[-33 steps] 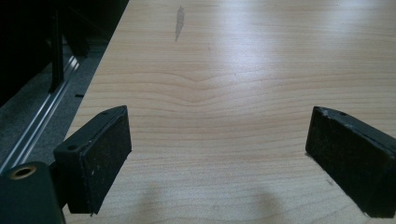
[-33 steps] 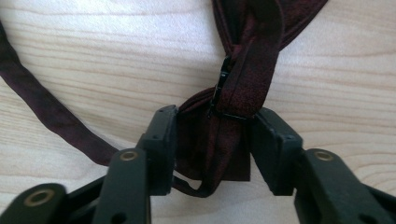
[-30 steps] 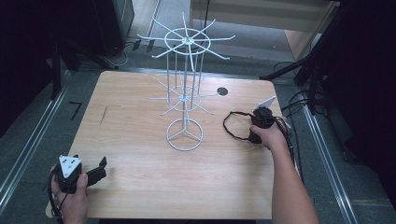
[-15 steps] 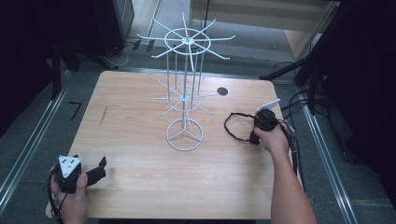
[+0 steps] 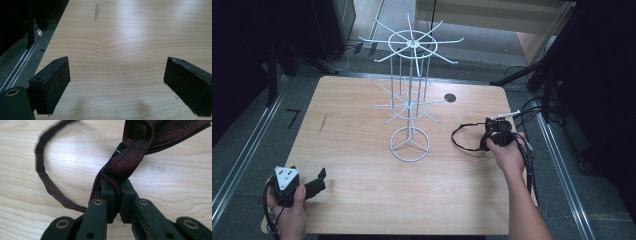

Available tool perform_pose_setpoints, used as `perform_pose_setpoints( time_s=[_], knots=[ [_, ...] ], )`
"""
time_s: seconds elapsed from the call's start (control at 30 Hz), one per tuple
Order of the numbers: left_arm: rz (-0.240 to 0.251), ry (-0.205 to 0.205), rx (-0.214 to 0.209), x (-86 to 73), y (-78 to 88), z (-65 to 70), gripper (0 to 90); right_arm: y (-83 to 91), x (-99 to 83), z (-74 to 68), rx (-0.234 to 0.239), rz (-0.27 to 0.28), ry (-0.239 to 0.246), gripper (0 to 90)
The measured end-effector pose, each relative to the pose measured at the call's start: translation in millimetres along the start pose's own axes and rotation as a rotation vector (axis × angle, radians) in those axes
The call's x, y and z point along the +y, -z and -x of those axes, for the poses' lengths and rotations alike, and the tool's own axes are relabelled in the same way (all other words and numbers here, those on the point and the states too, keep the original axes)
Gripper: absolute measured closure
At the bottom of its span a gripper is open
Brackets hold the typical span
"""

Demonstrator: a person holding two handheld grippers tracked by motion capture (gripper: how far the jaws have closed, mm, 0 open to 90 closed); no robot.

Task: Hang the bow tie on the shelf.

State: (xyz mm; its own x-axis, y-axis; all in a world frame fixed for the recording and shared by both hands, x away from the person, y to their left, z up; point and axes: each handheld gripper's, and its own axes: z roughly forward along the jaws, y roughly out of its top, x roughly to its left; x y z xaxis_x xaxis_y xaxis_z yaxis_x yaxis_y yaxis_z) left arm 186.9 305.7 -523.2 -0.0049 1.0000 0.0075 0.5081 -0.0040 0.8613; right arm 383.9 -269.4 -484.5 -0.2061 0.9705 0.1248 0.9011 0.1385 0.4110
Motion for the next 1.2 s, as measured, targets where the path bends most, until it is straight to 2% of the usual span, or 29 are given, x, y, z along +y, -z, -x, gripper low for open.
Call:
perform_pose_setpoints(
  time_s=[0.17,0.27,0.3,0.37,0.4,0.67,1.2],
  knots=[
    [0.001,-0.001,0.001,-0.1,-0.1,0.1,7.5,14.2,-6.1,-5.8,0.018,0.096,0.011,85.8],
    [0.0,-0.001,0.001,0.0,0.0,0.1,7.5,18.7,-8.1,-8.5,0.019,0.125,0.019,85.8],
    [0.0,0.0,0.0,0.0,0.0,0.2,7.5,23.4,-10.4,-11.5,0.033,0.168,0.019,85.8],
    [0.0,0.0,0.0,0.0,0.0,0.1,7.5,24.8,-11.1,-12.6,0.036,0.181,0.018,85.8],
    [0.0,0.0,0.0,0.0,0.0,0.0,7.5,27.9,-13.3,-15.4,0.042,0.224,0.026,85.8],
    [0.0,-0.001,-0.001,0.0,0.1,0.0,7.5,36.5,-17.7,-28.7,0.052,0.353,0.044,85.7],
    [0.0,-0.001,0.001,0.0,0.1,0.2,7.5,54.6,-18.4,-49.2,0.089,0.509,0.09,85.5]
  ],
)
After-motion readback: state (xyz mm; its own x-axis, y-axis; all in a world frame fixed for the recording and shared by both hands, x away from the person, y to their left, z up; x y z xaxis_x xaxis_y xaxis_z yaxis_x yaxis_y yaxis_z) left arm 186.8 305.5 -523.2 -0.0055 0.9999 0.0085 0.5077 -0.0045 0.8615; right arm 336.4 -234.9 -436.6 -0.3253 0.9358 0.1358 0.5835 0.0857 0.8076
